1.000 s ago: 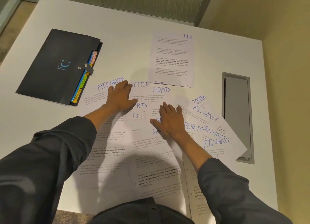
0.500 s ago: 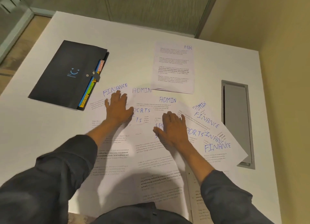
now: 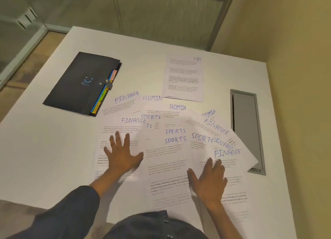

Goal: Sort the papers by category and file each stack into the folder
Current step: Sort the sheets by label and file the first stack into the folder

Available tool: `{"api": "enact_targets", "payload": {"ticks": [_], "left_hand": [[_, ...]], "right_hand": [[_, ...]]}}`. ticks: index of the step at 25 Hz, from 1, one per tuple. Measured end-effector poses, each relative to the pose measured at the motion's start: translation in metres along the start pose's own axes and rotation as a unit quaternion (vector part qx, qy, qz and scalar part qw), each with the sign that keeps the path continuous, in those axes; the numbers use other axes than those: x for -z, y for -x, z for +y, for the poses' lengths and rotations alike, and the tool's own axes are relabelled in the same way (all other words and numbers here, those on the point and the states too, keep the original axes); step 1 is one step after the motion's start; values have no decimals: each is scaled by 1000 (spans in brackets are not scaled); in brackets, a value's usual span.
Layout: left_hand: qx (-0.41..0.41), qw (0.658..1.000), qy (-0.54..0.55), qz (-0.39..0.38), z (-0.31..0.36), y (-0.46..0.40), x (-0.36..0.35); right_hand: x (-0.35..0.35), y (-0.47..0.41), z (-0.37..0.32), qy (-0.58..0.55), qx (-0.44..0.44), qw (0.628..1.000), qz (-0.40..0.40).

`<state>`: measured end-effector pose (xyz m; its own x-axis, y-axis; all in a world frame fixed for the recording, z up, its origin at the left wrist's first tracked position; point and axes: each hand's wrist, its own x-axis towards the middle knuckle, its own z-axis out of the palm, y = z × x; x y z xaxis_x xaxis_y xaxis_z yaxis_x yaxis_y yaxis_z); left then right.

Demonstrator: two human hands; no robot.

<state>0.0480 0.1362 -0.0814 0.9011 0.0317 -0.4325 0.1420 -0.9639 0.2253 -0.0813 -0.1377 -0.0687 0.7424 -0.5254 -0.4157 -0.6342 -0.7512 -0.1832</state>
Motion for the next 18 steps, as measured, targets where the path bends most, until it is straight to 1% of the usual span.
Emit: {"api": "enact_targets", "payload": {"ticks": [3,6,10,13,15,18], "left_hand": [[-6,1000,-20,-23,-1,25,-13],[-21,998,-38,-45,-1,40,-23],[-27,997,-54,-48,4,42,-28],[-44,995,-62,-64,10,42,-26],[-55,994,-64,-74,13,40,-24],[-60,994,-54,-78,16,39,-20]], "right_hand": [[-12,12,9,-4,-61,997,-46],[-17,16,10,14,-51,997,-56],[-12,10,0,-11,-34,998,-49],[-8,-3,-10,-46,-5,997,-67],[-3,-14,-12,-55,36,995,-75],[5,-26,-7,-106,91,987,-75]]}}
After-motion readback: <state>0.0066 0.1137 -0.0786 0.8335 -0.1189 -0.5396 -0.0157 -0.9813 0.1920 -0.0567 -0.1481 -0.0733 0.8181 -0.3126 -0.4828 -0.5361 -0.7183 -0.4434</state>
